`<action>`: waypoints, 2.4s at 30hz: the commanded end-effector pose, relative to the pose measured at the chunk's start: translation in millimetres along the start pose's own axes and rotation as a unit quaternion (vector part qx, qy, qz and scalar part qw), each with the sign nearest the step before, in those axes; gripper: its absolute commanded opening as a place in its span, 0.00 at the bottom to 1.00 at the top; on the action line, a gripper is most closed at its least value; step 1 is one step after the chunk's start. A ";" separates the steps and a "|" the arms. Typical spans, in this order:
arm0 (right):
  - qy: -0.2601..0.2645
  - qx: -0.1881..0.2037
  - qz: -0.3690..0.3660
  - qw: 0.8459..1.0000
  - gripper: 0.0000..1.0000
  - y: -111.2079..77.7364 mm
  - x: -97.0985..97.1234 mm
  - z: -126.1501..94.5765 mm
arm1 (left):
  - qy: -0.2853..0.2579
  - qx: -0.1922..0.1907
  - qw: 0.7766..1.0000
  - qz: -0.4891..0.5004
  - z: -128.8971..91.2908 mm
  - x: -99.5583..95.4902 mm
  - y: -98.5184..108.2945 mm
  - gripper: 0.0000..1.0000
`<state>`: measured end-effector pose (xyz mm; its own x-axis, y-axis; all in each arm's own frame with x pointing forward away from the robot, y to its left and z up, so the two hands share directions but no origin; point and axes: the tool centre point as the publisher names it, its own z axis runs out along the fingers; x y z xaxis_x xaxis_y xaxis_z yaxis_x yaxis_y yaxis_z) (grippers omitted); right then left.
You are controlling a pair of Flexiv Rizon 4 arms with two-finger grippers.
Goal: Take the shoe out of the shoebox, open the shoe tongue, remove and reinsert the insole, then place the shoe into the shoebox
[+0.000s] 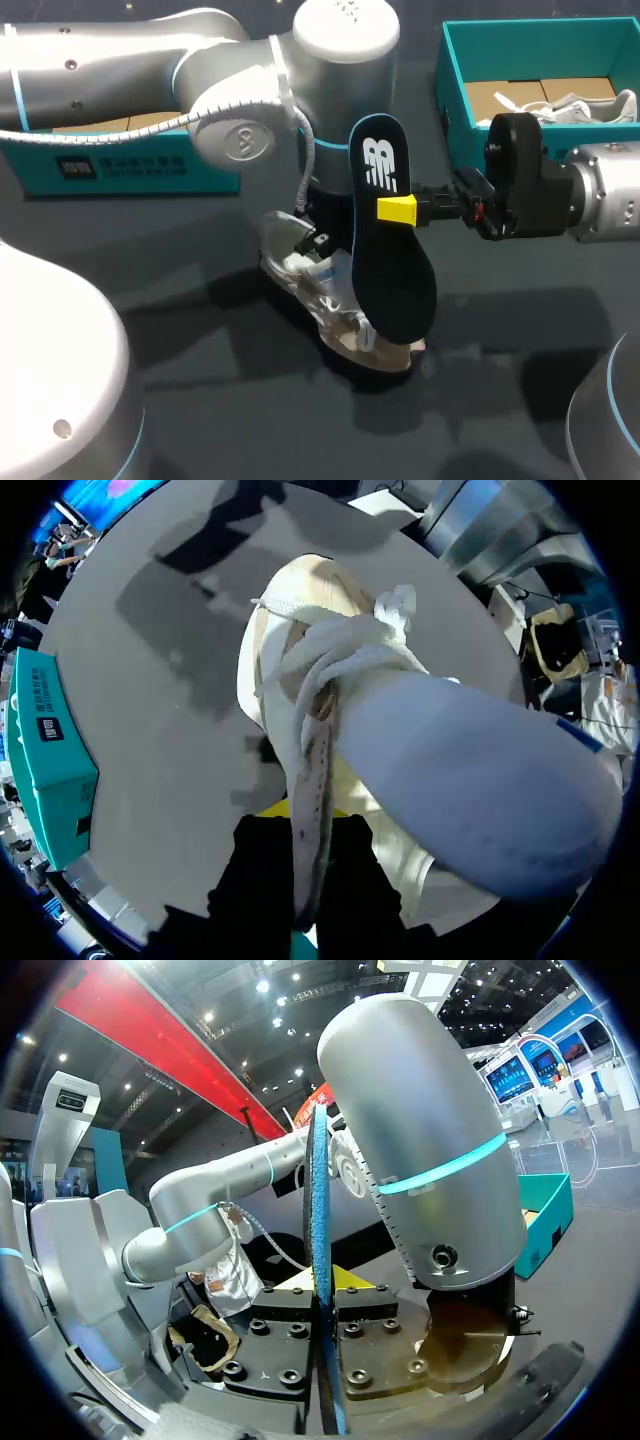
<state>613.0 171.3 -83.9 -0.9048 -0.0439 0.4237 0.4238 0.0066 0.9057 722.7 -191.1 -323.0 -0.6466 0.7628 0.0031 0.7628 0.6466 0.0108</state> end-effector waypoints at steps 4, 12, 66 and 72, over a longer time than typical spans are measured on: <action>-0.001 0.000 0.000 1.000 0.00 -0.8 1.0 0.8 | -0.038 -0.039 0.990 0.133 -4.2 5.4 -1.7 0.00; -0.001 0.000 0.000 1.000 0.00 -0.8 1.0 0.8 | -0.036 0.008 0.983 0.181 -4.1 -6.3 3.9 0.00; -0.001 0.000 0.000 1.000 0.00 -0.8 1.0 0.8 | -0.031 0.052 0.929 0.366 45.3 -19.9 -5.2 0.00; -0.001 0.000 0.000 1.000 0.00 -0.8 1.0 0.8 | -0.026 0.055 0.928 0.366 51.8 -23.5 -5.0 0.00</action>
<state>613.0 171.3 -83.9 -0.9048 -0.0439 0.4236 0.4238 0.0066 0.9057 732.2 -207.9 -370.8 0.0438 0.9957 -0.0822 0.9960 -0.0498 -0.0736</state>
